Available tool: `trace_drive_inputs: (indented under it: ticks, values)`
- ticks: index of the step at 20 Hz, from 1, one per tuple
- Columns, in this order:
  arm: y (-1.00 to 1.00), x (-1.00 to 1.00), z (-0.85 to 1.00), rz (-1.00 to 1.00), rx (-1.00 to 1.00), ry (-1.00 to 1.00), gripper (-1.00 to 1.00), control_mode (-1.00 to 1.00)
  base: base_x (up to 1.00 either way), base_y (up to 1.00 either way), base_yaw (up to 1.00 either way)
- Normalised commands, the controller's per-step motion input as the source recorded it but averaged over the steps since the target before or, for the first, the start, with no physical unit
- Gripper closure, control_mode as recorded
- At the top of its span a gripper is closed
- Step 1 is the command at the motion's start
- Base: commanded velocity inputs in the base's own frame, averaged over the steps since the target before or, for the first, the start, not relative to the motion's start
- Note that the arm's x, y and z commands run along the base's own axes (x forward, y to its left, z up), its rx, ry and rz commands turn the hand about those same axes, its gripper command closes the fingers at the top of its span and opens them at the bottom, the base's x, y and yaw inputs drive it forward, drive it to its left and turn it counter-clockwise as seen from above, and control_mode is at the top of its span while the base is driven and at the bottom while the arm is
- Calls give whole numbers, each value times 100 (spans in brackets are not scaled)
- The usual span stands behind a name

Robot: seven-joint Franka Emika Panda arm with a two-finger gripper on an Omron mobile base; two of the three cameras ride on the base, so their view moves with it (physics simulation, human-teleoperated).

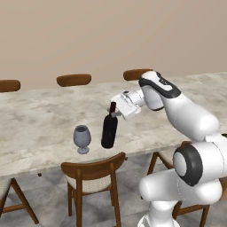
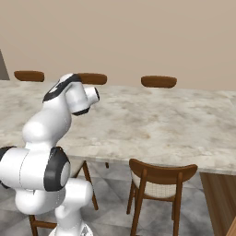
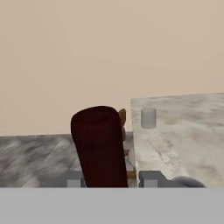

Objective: There is a wine glass and glass cup on the dining counter. Place the wine bottle next to the wine glass and the juice bottle next to the glass cup.

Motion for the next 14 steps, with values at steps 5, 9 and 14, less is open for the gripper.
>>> trace_drive_inputs:
  ticks: [5, 9, 14]
  values:
    - [0, 5, -2, 8, -5, 10, 100, -100, 0, 0, 0]
    - [0, 2, -10, 8, -8, 2, 100, -100, 0, 0, 0]
    - [0, 1, -15, 6, -10, -1, 100, -100, 0, 0, 0]
